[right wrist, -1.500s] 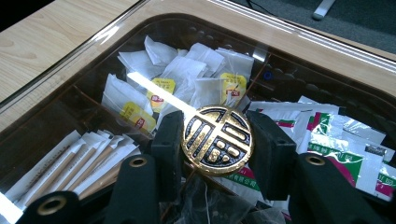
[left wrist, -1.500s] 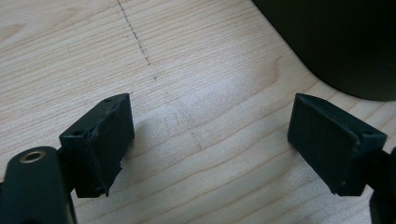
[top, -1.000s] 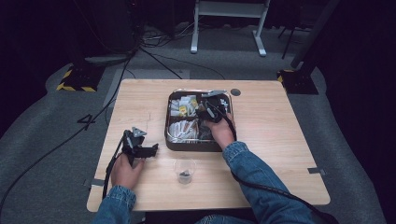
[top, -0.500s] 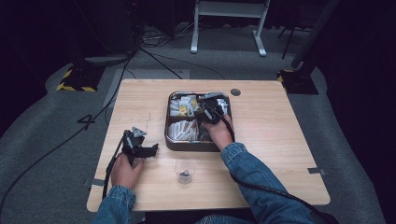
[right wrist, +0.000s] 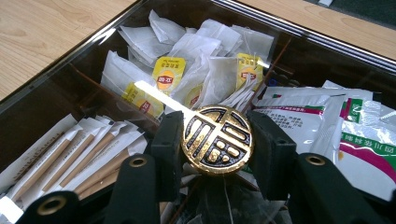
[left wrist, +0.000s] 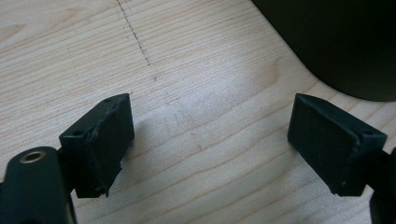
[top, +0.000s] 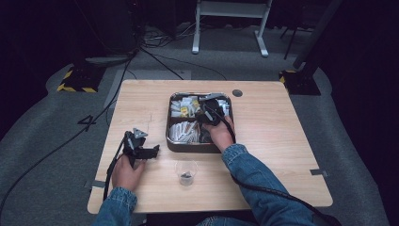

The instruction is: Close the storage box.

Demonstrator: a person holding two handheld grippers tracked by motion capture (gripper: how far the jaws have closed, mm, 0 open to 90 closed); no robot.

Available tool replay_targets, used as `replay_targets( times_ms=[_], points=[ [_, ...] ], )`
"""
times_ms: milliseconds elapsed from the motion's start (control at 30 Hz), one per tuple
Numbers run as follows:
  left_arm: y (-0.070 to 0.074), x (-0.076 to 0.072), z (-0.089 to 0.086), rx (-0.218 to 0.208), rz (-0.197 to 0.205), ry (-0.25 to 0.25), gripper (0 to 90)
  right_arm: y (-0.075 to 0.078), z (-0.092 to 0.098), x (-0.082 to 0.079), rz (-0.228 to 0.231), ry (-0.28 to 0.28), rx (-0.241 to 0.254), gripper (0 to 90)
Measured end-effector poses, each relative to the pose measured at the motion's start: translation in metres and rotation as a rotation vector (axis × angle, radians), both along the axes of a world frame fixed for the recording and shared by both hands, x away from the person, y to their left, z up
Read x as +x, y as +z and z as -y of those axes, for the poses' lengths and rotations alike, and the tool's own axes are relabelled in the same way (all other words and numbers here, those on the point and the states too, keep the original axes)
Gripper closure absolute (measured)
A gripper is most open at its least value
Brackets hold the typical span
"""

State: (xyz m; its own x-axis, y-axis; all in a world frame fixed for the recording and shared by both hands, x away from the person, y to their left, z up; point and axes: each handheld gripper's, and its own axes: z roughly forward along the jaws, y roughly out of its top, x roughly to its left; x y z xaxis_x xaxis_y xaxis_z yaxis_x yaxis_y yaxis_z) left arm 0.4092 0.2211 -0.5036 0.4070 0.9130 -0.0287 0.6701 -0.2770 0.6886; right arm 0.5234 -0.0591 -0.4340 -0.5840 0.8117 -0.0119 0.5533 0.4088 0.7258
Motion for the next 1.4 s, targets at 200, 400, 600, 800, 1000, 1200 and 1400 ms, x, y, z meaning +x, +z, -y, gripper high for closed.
replay_targets(
  times_ms=[200, 400, 600, 800, 1000, 1200, 1400],
  points=[
    [0.0, 0.0, 0.0, -0.001, 0.0, 0.0, 15.0, -0.002, 0.001, 0.0, 0.004, 0.002, 0.0, 58.2],
    [0.0, 0.0, 0.0, -0.001, 0.0, 0.0, 15.0, -0.002, 0.001, -0.002, 0.006, 0.0, 0.003, 58.2],
    [0.0, 0.0, 0.0, 0.0, 0.0, 0.0, 15.0, -0.003, 0.001, -0.001, 0.008, 0.006, 0.005, 57.9],
    [0.0, 0.0, 0.0, 0.0, 0.0, 0.001, 15.0, 0.0, 0.005, 0.0, 0.015, 0.038, 0.021, 50.4],
    [0.0, 0.0, 0.0, 0.0, 0.001, 0.001, 15.0, 0.011, 0.01, -0.003, 0.031, 0.057, 0.051, 44.5],
    [0.0, 0.0, 0.0, 0.0, 0.001, 0.001, 15.0, 0.024, 0.02, -0.009, 0.054, 0.078, 0.069, 44.0],
    [0.0, 0.0, 0.0, 0.0, 0.0, 0.001, 15.0, 0.045, 0.041, -0.021, 0.091, 0.092, 0.096, 43.8]
  ],
)
